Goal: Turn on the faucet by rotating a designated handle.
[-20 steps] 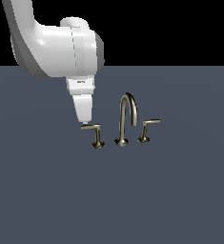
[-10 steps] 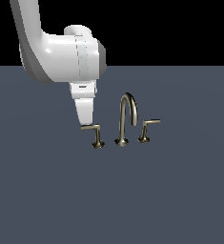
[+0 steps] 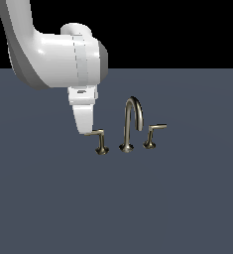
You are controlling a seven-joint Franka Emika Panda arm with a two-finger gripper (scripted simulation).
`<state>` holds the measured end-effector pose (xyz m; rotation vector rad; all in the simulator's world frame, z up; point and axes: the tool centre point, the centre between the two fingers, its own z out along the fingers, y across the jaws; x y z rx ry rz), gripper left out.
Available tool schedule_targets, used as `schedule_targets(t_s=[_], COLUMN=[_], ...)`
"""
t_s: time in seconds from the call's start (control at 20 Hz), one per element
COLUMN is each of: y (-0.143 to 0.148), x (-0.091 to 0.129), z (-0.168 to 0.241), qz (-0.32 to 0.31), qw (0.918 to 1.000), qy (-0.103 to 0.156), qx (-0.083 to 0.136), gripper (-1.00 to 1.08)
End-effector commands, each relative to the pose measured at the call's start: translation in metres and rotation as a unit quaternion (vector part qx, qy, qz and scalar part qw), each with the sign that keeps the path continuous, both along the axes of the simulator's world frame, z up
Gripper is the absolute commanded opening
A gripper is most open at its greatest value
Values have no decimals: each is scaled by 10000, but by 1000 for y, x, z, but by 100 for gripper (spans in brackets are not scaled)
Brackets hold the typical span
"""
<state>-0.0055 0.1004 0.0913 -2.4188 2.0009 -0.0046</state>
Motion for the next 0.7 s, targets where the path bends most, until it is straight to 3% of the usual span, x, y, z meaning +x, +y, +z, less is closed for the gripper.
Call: schedule_targets(t_s=[0.0,0.1,0.15,0.65], y=[4,5,0,-9], x=[-11,-14,-6,-39], z=[0,0,0,0], qz=[10,7,-32,-8], qw=[10000,10000,10000,10000], qy=[20,19,-29,2], qx=[-3,-1,8,2], gripper=[-100,-100,-100,-100])
